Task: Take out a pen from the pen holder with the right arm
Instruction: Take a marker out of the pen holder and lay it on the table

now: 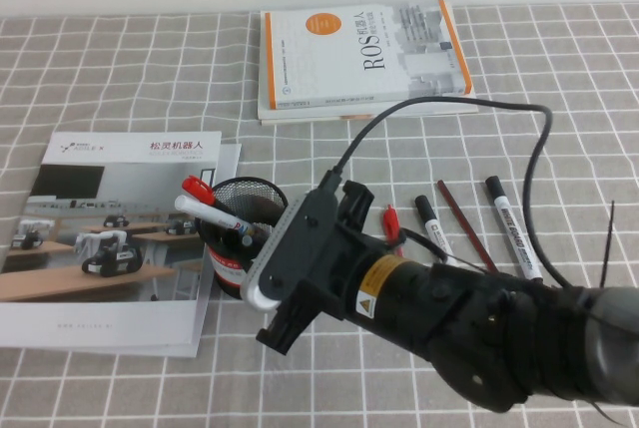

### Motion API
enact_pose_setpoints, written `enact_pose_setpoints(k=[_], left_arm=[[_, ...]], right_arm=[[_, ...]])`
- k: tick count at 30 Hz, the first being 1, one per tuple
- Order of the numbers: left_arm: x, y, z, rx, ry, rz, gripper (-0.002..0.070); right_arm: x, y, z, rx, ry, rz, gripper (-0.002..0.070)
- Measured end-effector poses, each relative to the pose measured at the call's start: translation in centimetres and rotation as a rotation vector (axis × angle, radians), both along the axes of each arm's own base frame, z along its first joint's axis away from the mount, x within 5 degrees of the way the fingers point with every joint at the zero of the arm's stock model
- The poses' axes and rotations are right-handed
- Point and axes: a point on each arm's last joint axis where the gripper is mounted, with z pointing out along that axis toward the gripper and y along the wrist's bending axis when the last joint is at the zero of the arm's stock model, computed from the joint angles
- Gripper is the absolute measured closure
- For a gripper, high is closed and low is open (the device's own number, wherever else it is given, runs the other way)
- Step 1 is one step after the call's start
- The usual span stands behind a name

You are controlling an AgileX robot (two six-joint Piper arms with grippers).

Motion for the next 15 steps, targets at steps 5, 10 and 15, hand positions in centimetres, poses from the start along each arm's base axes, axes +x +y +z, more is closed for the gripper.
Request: enact_pose_setpoints(k=[5, 10, 15], left_arm=[[0.0, 0.0, 0.0, 0.000, 0.000, 0.000, 0.0678], [0.0, 0.0, 0.0, 0.000, 0.000, 0.000, 0.0678], [0.0, 0.0, 0.0, 0.000, 0.000, 0.000, 0.0678]], right_arm=[[0.6, 0.6, -0.4, -0.004, 0.003, -0.005, 0.0340], [1.1, 0.6, -1.1, -0.019, 0.014, -0.014, 0.0346], [1.5, 0.4, -1.2, -0.019, 0.014, -0.024, 0.0367]])
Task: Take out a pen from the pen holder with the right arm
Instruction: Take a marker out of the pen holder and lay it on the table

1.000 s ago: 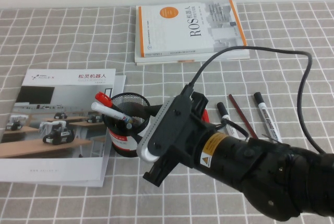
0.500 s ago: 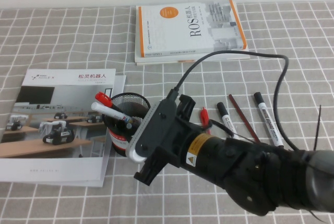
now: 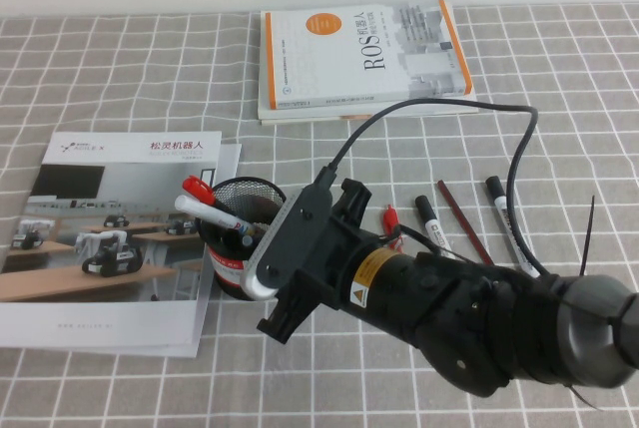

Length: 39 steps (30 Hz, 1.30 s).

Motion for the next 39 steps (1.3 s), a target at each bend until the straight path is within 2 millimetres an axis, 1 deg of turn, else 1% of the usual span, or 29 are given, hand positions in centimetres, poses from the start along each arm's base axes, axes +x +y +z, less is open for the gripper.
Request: enact_pose_setpoints(k=[7, 12, 21, 31, 39], left_arm=[[0.00, 0.00, 0.00, 0.000, 0.000, 0.000, 0.0678], [0.00, 0.00, 0.00, 0.000, 0.000, 0.000, 0.0678], [0.00, 0.00, 0.00, 0.000, 0.000, 0.000, 0.0678], [0.00, 0.00, 0.00, 0.000, 0.000, 0.000, 0.0678], [0.00, 0.00, 0.00, 0.000, 0.000, 0.000, 0.0678]], right_arm=[[0.62, 0.35, -0.07, 0.004, -0.003, -0.007, 0.0405], [0.96, 0.69, -0.27, -0.004, 0.004, -0.008, 0.0409], [0.96, 0.70, -0.36, -0.009, 0.007, -0.008, 0.0414], [0.95, 0.70, -0.38, -0.011, 0.008, -0.007, 0.0493], [0.87, 0.58, 0.59, 0.008, -0.007, -0.007, 0.0503]])
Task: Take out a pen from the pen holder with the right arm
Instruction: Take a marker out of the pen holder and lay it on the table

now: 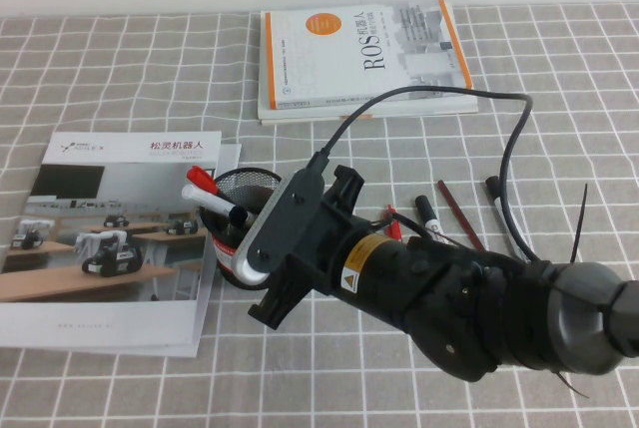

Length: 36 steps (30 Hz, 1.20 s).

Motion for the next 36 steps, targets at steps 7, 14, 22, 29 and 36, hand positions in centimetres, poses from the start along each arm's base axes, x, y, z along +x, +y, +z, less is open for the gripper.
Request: enact_pose_setpoints(k=[7, 14, 22, 29, 36], left_arm=[[0.0, 0.0, 0.0, 0.000, 0.000, 0.000, 0.0678], [0.0, 0.0, 0.0, 0.000, 0.000, 0.000, 0.0678], [0.0, 0.0, 0.0, 0.000, 0.000, 0.000, 0.0678], [0.0, 0.0, 0.0, 0.000, 0.000, 0.000, 0.0678], [0.0, 0.0, 0.0, 0.000, 0.000, 0.000, 0.0678]], right_arm=[[0.0, 0.0, 0.1, 0.001, -0.001, 0.000, 0.0506], [-0.1, -0.1, 0.0, -0.015, 0.013, 0.001, 0.0584], [0.0, -0.2, 0.0, -0.019, 0.016, -0.001, 0.0630], [-0.3, -0.5, 1.2, -0.018, 0.016, 0.000, 0.0631], [-0.9, -1.2, 3.7, 0.006, -0.001, 0.001, 0.0631]])
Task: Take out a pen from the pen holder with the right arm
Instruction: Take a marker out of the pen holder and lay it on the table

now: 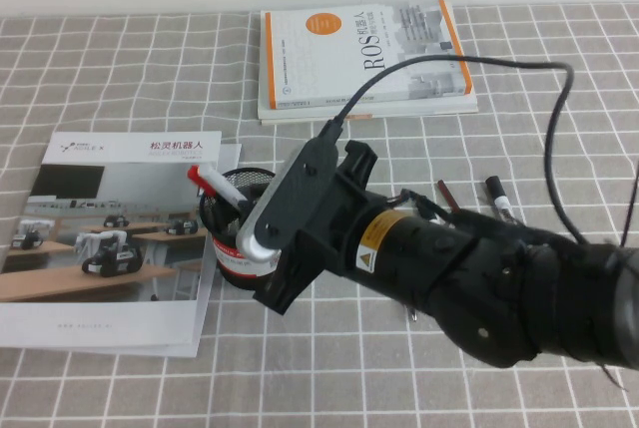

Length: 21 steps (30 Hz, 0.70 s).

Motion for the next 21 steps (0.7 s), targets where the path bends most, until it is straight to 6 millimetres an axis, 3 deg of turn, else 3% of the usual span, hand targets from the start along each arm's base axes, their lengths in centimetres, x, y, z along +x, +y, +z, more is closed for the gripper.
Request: enact_pose_setpoints(k=[21], left_arm=[[0.0, 0.0, 0.0, 0.000, 0.000, 0.000, 0.0678]], right_arm=[[-2.3, -2.8, 5.7, -0.002, 0.007, 0.007, 0.0632]])
